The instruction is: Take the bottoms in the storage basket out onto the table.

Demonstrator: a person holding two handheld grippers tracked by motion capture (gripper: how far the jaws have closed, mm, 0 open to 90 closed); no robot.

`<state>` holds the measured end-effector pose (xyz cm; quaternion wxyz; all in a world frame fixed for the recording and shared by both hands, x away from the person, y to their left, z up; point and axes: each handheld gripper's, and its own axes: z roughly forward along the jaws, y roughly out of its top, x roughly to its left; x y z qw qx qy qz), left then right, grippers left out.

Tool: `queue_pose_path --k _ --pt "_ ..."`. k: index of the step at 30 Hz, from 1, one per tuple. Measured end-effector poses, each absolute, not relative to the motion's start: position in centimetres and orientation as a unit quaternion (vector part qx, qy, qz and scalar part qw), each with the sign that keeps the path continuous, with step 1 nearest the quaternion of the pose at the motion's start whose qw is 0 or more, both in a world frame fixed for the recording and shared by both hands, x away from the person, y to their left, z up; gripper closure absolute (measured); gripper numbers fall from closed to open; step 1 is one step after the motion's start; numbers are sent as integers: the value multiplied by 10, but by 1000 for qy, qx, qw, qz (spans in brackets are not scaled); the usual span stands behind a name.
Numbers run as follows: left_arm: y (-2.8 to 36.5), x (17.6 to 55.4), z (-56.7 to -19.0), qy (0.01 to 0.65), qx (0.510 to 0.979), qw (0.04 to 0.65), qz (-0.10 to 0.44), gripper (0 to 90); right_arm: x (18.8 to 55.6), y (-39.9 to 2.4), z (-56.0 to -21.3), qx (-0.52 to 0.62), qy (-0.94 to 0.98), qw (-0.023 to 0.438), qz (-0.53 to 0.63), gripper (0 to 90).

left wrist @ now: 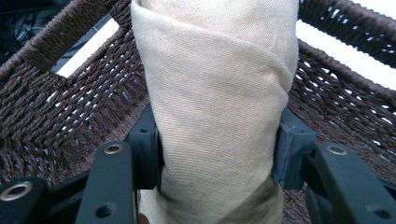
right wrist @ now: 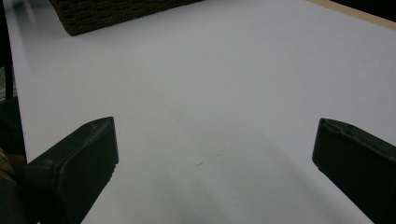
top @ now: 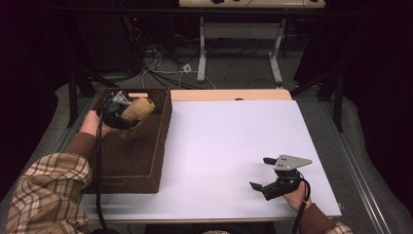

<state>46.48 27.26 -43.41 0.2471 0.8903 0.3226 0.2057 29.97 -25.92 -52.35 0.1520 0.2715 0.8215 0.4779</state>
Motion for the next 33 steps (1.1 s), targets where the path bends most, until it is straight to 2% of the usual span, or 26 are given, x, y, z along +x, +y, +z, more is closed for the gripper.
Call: queue_pose_path --k 33 --pt "277 425 -429 298 885 304 189 463 300 -259 -524 271 822 152 477 0"
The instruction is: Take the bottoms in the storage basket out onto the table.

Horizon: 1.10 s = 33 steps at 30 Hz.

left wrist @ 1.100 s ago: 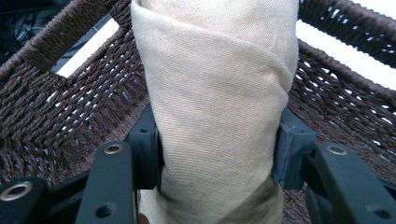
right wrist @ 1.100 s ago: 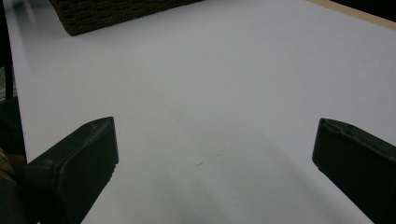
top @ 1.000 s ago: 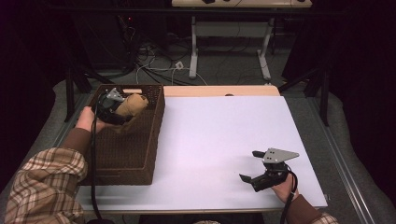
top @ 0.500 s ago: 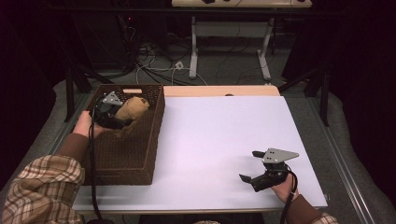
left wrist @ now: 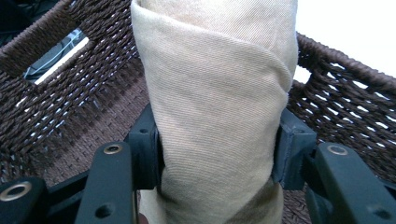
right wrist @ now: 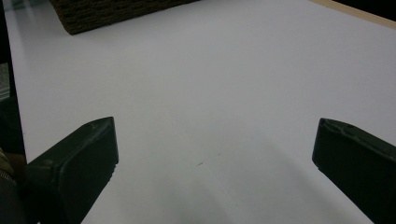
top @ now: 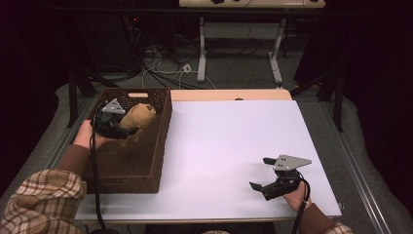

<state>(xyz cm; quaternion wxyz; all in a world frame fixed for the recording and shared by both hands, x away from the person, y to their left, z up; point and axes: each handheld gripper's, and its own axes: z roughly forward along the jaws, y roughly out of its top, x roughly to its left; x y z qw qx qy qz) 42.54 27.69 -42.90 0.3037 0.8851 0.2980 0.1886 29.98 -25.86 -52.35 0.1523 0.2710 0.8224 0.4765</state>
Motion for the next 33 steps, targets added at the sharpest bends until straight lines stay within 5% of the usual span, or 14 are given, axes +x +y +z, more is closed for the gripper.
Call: queue_pose_path --k 33 --pt "280 408 -417 293 858 373 195 461 300 -258 -524 270 825 151 473 0"
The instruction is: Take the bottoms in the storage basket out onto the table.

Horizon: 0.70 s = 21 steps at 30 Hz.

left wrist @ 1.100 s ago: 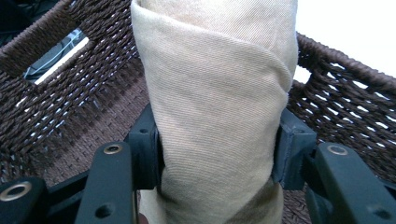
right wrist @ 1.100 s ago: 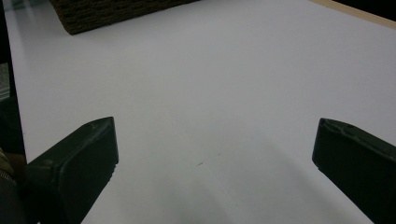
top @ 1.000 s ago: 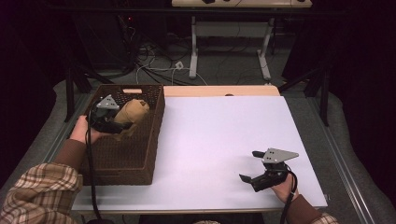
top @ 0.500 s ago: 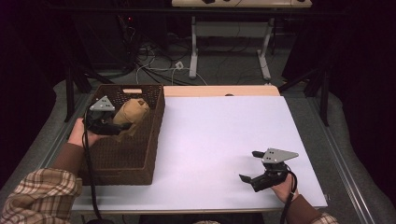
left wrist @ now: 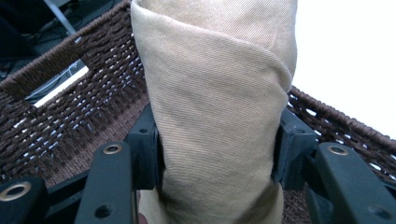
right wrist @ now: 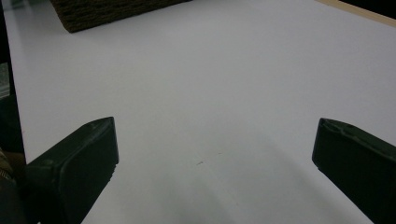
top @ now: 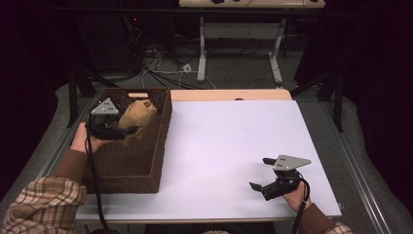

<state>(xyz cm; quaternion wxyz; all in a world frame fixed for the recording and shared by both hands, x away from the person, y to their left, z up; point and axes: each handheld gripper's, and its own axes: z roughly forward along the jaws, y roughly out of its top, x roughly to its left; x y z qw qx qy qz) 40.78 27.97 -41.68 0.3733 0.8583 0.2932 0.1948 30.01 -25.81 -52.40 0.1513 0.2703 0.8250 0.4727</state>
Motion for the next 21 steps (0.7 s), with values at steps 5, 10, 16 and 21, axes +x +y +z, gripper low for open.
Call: queue_pose_path --k 5,10,16,21 --pt "277 408 -412 290 857 377 198 461 300 -258 -524 271 825 151 472 0" --pt "274 408 -405 285 855 383 200 460 300 -258 -524 271 825 152 472 0" --pt "268 408 -399 278 855 388 202 460 300 -258 -524 271 825 151 472 0" --pt "264 408 -393 271 854 394 205 460 300 -258 -525 272 825 151 471 0"
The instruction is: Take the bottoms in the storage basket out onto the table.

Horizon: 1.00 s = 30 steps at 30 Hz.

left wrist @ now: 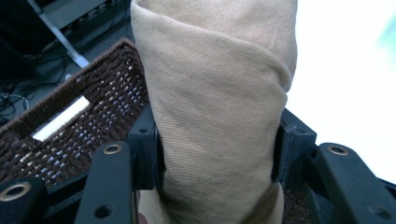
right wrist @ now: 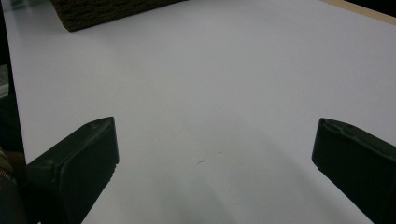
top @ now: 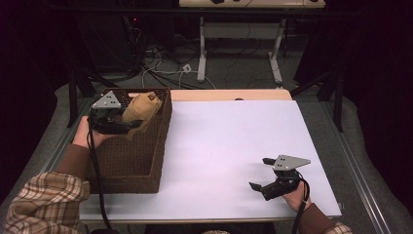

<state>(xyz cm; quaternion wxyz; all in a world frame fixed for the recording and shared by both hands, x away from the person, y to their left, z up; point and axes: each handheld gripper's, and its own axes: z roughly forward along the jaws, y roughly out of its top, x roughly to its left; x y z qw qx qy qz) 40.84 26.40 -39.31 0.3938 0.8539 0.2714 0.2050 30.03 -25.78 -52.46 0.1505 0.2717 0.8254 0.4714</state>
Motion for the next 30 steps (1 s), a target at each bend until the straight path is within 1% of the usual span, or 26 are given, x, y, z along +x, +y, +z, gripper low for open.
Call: queue_pose_path --k 30 --pt "221 412 -370 220 865 405 200 458 301 -257 -525 272 827 148 469 0"
